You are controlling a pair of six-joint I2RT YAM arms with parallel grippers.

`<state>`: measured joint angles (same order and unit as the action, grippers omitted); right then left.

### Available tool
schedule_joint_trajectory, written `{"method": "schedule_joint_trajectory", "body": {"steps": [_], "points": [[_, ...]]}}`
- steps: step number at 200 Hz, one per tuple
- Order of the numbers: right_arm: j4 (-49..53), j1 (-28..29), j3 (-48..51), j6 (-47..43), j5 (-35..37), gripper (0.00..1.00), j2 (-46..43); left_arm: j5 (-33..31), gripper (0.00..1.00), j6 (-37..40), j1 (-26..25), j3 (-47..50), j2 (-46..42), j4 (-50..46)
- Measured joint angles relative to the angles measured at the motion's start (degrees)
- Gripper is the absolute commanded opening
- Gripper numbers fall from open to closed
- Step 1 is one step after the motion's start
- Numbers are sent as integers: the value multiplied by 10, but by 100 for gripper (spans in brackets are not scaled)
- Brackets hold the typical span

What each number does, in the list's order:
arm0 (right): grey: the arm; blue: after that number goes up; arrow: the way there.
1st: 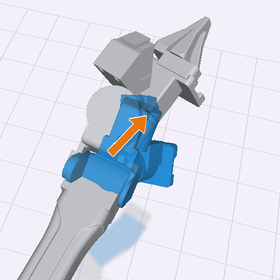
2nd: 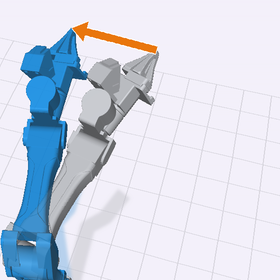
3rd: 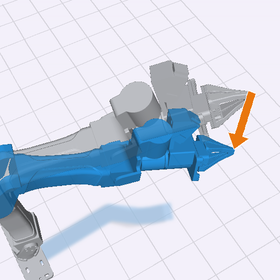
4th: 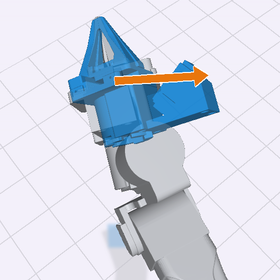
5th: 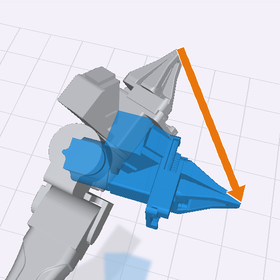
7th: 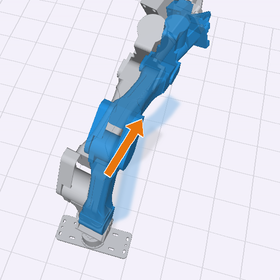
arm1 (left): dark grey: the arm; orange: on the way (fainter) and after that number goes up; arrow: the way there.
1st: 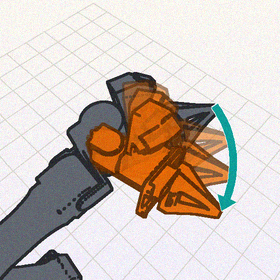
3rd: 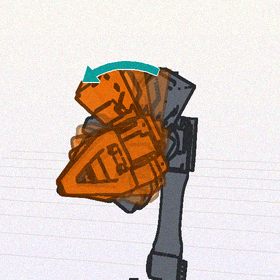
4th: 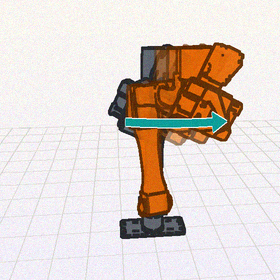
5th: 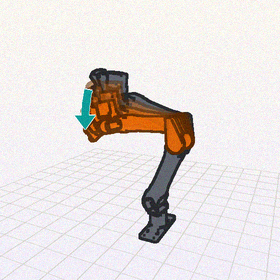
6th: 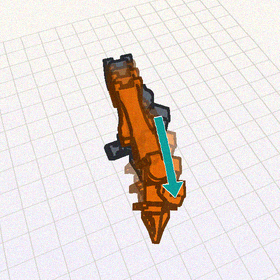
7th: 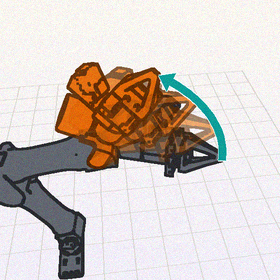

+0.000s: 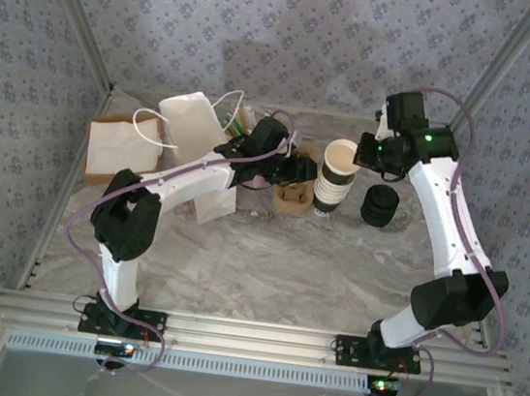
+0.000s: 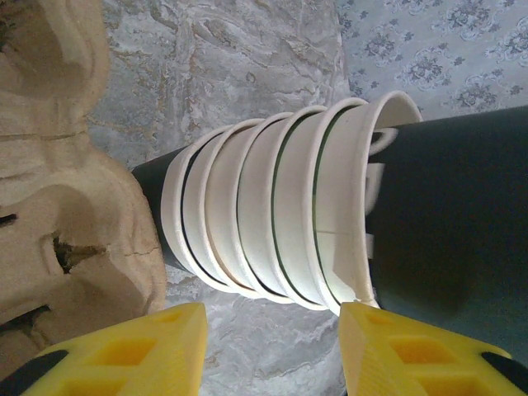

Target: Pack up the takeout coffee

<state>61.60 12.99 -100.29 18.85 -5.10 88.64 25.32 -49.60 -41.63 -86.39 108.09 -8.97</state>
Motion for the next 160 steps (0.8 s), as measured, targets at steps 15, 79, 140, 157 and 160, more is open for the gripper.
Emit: {"method": "schedule_joint_trajectory", "body": {"steps": [15,79,140,157,160], "points": [[8,0,-11,0,3,0,-12,0,47,0,0,0,-1,0],[45,5,-42,-1,18,0,-89,-9,72,5,0,40,-69,0],[71,76,19,0,38,0,-177,-67,96,33,-17,113,-242,-29],[73,105,56,3,46,0,-198,-87,99,41,-26,135,-291,-42],[73,111,65,5,47,0,-203,-91,100,44,-28,140,-301,-45]]}}
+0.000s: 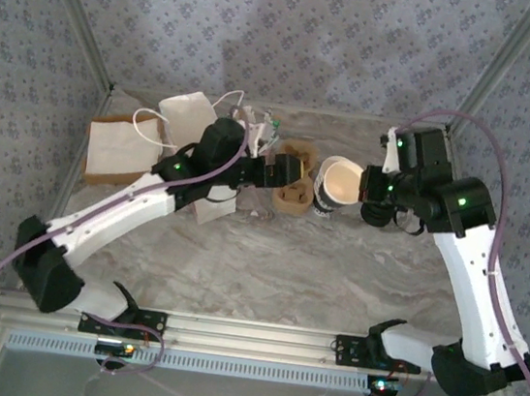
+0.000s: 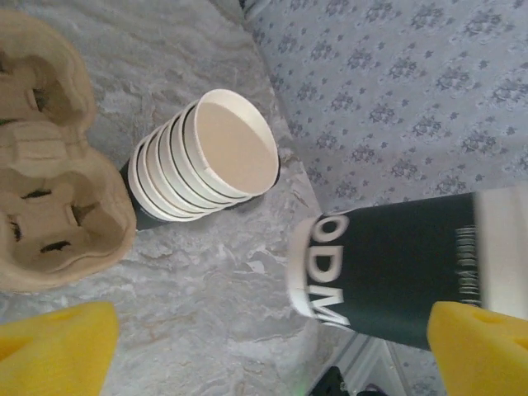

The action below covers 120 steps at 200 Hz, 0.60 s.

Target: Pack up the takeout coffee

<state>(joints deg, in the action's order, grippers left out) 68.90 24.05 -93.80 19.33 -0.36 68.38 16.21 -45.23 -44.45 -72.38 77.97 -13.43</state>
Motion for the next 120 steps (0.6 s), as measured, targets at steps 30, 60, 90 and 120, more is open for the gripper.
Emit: {"method": "schedule_joint_trajectory", "body": {"steps": [30,60,90,120], "points": [[-6,48,84,19,12,0,-24,-37,99,12,-11,41,-71,-26],[-36,97,178,45,19,0,-25,-69,99,22,-22,65,-110,-49],[-78,131,247,69,23,0,-16,-85,99,26,-37,84,-116,-53],[-127,155,303,89,26,0,10,-96,99,28,-44,101,-115,-55]]}}
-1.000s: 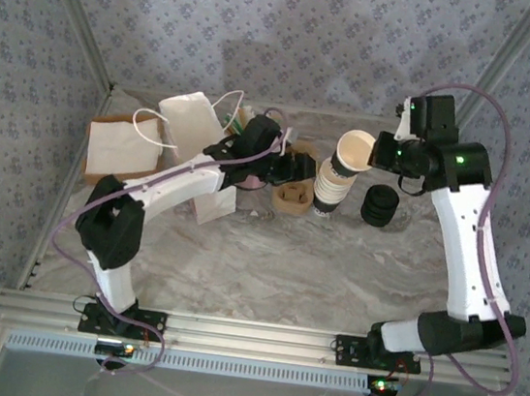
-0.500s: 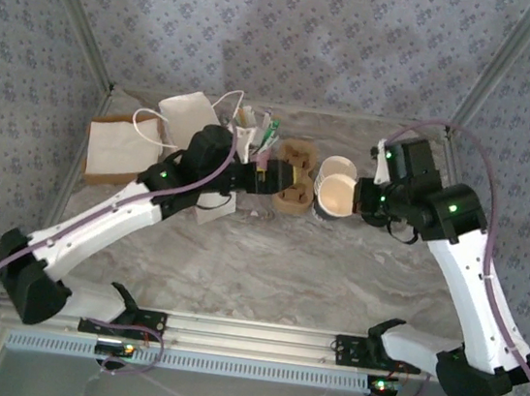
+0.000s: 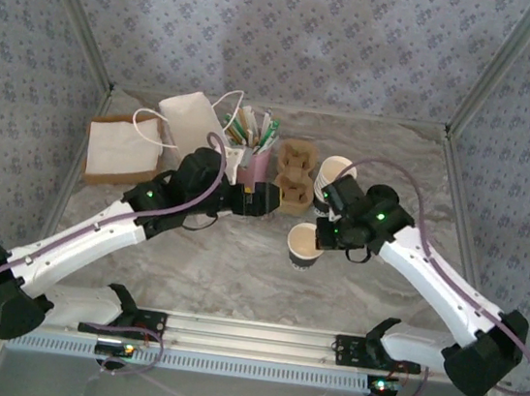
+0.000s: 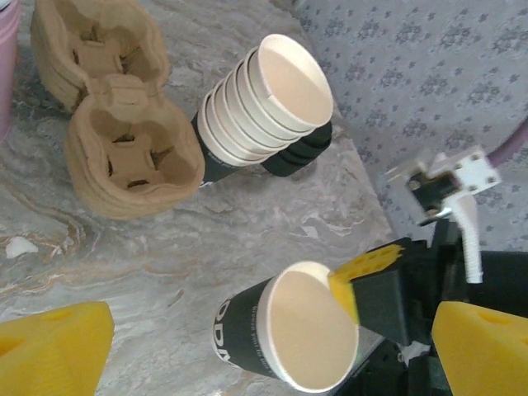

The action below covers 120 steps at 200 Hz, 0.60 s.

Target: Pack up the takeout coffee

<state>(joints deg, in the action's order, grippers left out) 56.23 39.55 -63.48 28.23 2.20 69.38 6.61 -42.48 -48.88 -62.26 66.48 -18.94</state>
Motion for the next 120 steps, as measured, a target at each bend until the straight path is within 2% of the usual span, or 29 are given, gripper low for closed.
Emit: {"method": "schedule_joint_trajectory", "body": {"steps": [65,80,96,120], "points": [[-86,31,42,29,0,2,78,-3,100,0,-4,7,15,11],[-100,35,44,33,0,7,85,-3,99,0,-4,8,19,12],[-109,37,45,39,0,17,88,-3,100,0,-4,8,24,12],[-113,37,45,43,1,26,88,-3,100,0,-4,8,28,12]]}}
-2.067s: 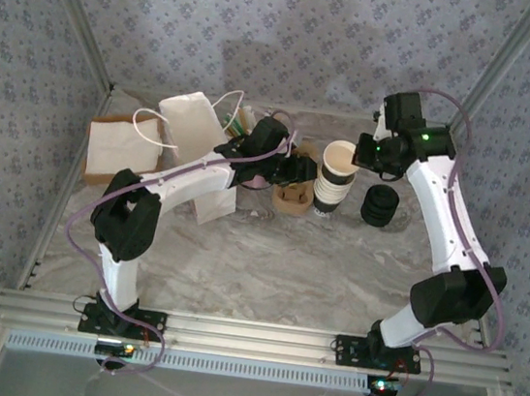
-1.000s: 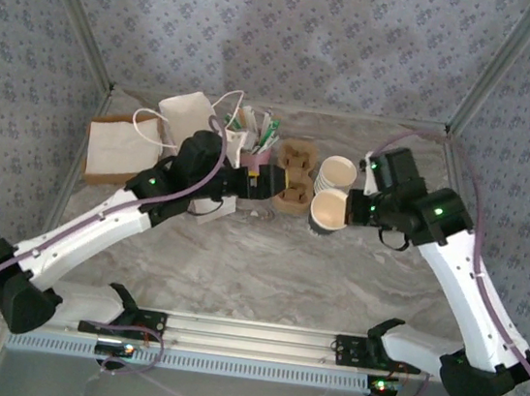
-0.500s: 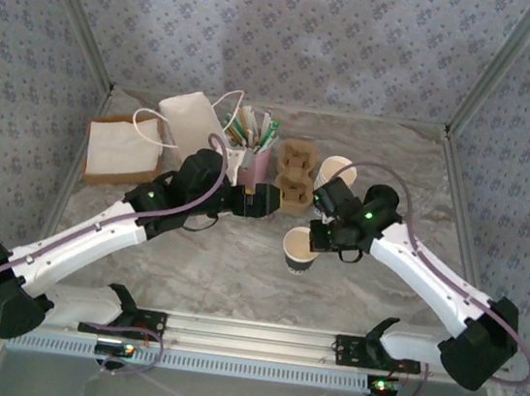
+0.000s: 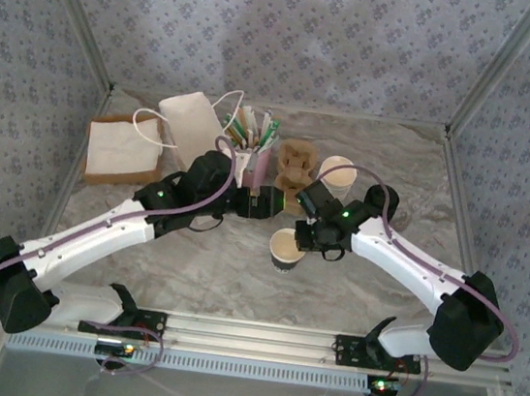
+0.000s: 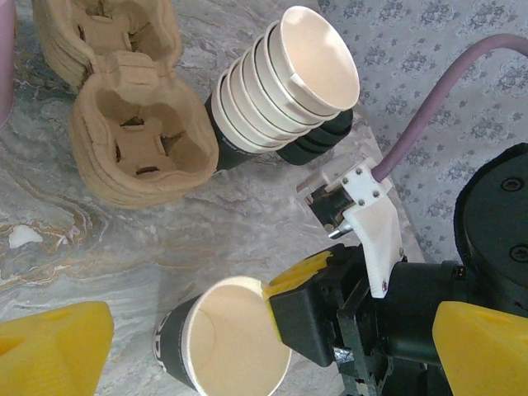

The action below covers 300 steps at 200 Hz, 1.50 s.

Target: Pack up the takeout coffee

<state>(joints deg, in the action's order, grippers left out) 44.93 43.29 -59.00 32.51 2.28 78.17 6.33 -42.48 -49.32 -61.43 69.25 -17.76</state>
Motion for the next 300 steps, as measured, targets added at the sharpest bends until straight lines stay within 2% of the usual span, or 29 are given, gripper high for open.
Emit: {"method": "schedule_joint_trajectory", "body": {"steps": [37,52,84,100,119,154,187,221,243,300], "points": [[2,0,0,3,5,37,-1,0,100,0,-1,0,4,5],[7,0,0,3,9,45,-4,0,100,0,-3,0,4,7],[42,-2,-5,3,19,71,-37,0,100,0,-4,0,5,9],[63,-11,-15,-6,25,80,-58,-2,100,1,-8,-2,12,8],[81,-37,-30,-14,32,100,-83,-2,99,8,-14,-23,37,3],[111,-112,-52,-33,46,100,-119,-2,98,25,-19,-90,91,-9],[137,-201,-83,-36,70,100,-122,4,88,44,-19,-170,150,-24],[138,-289,-117,-37,77,100,-117,9,67,70,-19,-275,234,-58],[129,-325,-128,-47,76,100,-100,14,53,78,-19,-326,280,-75],[107,-383,-167,-79,67,100,-7,7,27,73,-40,-325,304,-96]]}}
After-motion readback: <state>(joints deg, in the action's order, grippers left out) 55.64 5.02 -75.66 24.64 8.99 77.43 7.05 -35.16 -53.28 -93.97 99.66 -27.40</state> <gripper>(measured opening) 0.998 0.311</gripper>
